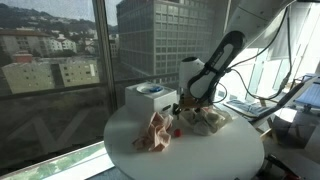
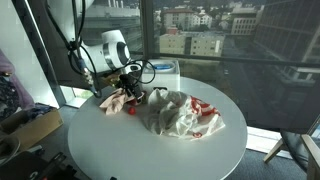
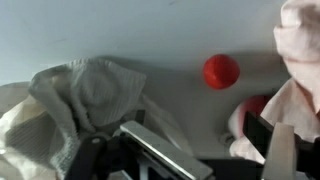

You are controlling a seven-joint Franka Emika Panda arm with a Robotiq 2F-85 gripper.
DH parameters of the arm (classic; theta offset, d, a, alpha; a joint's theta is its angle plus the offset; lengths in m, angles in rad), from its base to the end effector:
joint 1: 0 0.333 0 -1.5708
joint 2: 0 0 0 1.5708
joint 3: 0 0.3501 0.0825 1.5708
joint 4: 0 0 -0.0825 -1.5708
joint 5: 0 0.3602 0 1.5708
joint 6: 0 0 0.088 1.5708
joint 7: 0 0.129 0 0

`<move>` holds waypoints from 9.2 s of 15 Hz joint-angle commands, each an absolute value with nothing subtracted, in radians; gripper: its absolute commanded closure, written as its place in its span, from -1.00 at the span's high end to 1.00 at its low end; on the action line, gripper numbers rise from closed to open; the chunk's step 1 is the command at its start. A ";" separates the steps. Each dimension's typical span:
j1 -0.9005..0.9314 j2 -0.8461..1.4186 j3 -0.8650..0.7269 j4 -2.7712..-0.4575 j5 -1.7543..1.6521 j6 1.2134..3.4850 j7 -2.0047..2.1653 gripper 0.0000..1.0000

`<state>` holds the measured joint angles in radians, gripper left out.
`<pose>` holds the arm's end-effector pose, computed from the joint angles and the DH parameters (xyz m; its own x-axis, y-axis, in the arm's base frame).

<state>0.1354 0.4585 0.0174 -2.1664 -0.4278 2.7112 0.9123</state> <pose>0.5670 0.0982 0.2160 0.9154 -0.3567 0.1864 -0.3764 -0.9228 0.0826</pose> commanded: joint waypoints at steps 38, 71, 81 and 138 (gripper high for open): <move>-0.068 0.591 0.060 -1.802 0.327 2.283 0.275 -0.96; 0.333 0.489 0.124 -1.977 -0.034 2.505 0.412 1.00; 0.510 0.853 -0.133 -1.732 -0.220 2.797 0.458 1.00; 0.075 0.396 -0.084 -2.085 -0.068 2.582 0.690 -0.91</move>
<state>0.0471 0.3197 -0.0636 -2.1382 -0.0528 2.5698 0.6873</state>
